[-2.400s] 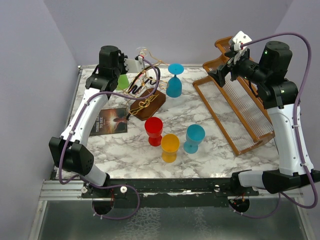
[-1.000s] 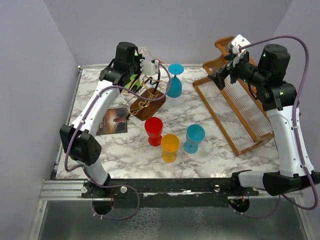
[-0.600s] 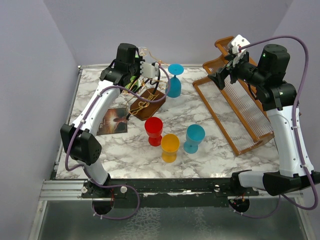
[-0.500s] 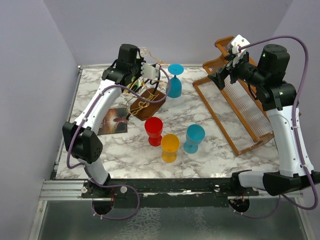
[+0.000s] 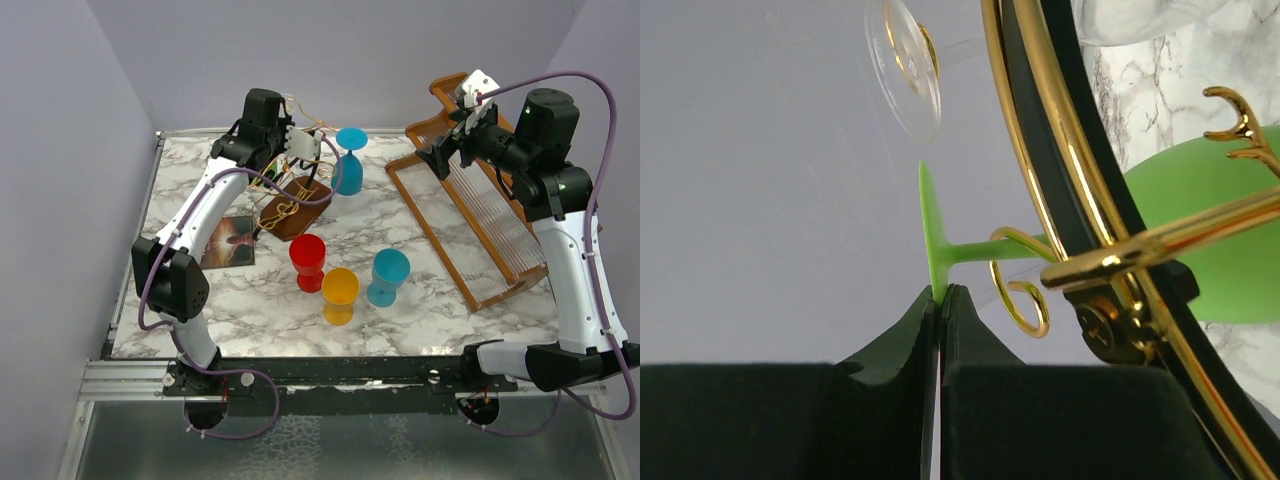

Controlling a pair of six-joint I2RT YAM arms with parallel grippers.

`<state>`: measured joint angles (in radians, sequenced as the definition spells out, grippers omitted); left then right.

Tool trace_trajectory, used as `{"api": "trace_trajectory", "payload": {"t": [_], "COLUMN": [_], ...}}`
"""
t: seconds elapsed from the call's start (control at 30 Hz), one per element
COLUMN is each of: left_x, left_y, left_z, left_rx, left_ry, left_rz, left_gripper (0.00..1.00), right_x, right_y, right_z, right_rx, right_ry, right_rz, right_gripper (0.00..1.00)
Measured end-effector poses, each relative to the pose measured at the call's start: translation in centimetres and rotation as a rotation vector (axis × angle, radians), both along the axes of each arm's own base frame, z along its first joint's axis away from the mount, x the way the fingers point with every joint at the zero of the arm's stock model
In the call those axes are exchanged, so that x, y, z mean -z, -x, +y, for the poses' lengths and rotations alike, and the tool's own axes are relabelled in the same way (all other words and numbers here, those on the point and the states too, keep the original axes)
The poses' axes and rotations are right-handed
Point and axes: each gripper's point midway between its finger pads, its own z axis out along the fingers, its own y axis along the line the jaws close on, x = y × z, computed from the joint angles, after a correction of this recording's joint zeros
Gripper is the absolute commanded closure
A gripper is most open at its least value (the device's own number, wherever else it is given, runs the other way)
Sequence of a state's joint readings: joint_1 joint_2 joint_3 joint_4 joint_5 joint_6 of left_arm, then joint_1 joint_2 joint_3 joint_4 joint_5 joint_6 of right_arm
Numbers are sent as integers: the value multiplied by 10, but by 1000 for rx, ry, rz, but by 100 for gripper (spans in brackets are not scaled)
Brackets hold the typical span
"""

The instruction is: Place the wine glass upside down on the wine glass rack

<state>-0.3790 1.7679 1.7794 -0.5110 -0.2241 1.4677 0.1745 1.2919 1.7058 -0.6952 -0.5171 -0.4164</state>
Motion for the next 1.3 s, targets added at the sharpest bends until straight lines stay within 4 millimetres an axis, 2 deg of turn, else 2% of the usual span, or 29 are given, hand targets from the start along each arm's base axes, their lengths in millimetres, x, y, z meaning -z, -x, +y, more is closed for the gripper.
{"api": "trace_trajectory", "payload": {"t": [0.2, 0.4, 1.3], "left_x": [-1, 6, 16], "left_y": [-7, -4, 11], "left_z": [7, 19, 25], "left_rx": [-37, -57, -113], "left_ry": [0, -9, 46], "left_rz": [-1, 36, 82], "left_gripper": [100, 100, 100], "right_x": [2, 2, 6], "right_y": [0, 0, -1], "right_z": [0, 0, 0], "right_rx": [1, 1, 3], "right_ry": [1, 2, 4], "right_rz": [3, 5, 14], "right_gripper": [0, 0, 1]}}
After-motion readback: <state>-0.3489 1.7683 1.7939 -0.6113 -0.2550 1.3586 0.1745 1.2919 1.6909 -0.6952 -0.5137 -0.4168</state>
